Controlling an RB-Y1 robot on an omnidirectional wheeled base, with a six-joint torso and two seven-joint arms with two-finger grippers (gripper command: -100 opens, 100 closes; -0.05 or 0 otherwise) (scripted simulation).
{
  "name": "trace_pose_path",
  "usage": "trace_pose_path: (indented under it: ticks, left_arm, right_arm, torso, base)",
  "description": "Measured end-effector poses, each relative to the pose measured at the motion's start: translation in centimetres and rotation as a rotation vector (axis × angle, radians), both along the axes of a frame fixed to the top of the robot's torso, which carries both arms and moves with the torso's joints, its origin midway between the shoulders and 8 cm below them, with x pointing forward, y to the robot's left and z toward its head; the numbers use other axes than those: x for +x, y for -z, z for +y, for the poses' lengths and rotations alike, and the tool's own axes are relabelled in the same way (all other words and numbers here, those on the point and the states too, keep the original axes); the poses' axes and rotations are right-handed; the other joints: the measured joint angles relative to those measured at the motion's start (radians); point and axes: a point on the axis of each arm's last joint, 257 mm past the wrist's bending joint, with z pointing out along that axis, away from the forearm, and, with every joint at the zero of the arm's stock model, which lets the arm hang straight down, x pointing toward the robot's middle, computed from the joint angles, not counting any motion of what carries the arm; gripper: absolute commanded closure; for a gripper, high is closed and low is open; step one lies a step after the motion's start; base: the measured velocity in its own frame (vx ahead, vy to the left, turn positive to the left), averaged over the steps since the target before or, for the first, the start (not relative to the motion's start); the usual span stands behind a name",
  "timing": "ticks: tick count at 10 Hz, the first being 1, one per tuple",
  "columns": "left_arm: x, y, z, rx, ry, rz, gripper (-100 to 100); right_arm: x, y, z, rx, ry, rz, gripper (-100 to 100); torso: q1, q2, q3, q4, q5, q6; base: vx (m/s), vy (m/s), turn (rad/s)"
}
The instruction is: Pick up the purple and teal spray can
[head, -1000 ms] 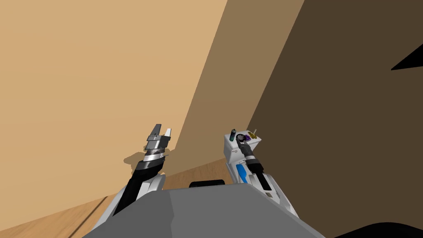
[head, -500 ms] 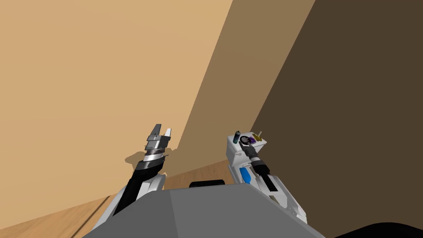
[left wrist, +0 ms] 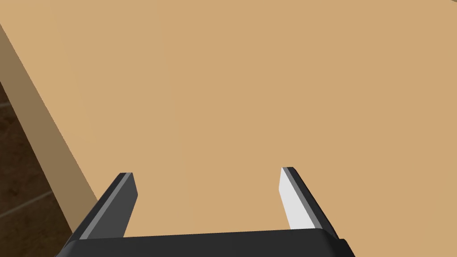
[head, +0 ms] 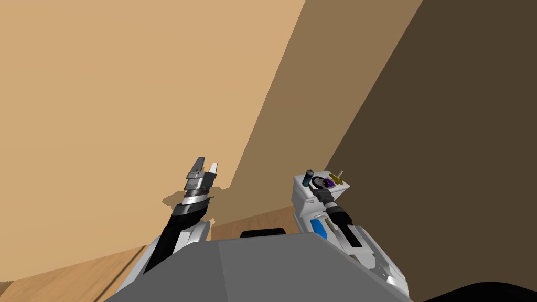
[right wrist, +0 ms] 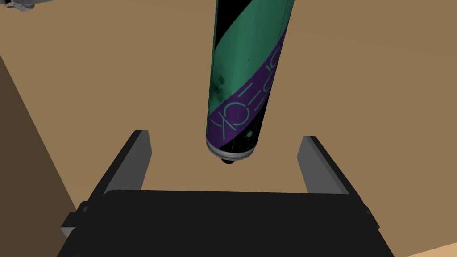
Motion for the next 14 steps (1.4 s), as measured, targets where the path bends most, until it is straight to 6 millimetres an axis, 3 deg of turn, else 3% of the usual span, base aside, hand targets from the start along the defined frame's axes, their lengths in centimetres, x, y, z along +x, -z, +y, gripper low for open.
trace_pose_path:
  ticks: [2, 3, 4, 12, 14]
  left_arm:
    - [0.0, 0.0, 0.0, 0.0, 0.0, 0.0, 0]
    - [0.0, 0.0, 0.0, 0.0, 0.0, 0.0, 0]
    - [0.0, 0.0, 0.0, 0.0, 0.0, 0.0, 0]
    - [0.0, 0.0, 0.0, 0.0, 0.0, 0.0, 0]
    - [0.0, 0.0, 0.0, 0.0, 0.0, 0.0, 0]
  right_arm:
    - [-0.3, 0.3, -1.4, -0.07, 0.008, 0.027, -100]
    - [-0.3, 0.3, -1.5, -0.073, 0.008, 0.028, 0]
    - [-0.3, 0.3, -1.5, -0.073, 0.008, 0.028, -100]
    - [6.5, 1.7, 1.1, -0.034, -0.085, 0.005, -100]
    - [7.3, 2.4, 0.8, -0.026, -0.082, 0.012, -100]
  torso:
    - [0.0, -0.002, -0.001, -0.001, 0.0, 0.0]
    - [-0.002, 0.001, 0.0, 0.0, 0.0, 0.0]
    - [-0.003, 0.004, 0.002, 0.001, -0.001, 0.0]
    - [-0.001, 0.009, 0.005, 0.002, 0.0, 0.0]
    - [-0.003, 0.007, 0.004, 0.001, -0.001, 0.001]
  base:
    - [0.089, 0.031, 0.036]
    - [0.01, 0.003, -0.001]
    - [-0.029, 0.013, -0.136]
    - [-0.04, 0.021, -0.059]
    - [-0.022, 0.006, -0.058]
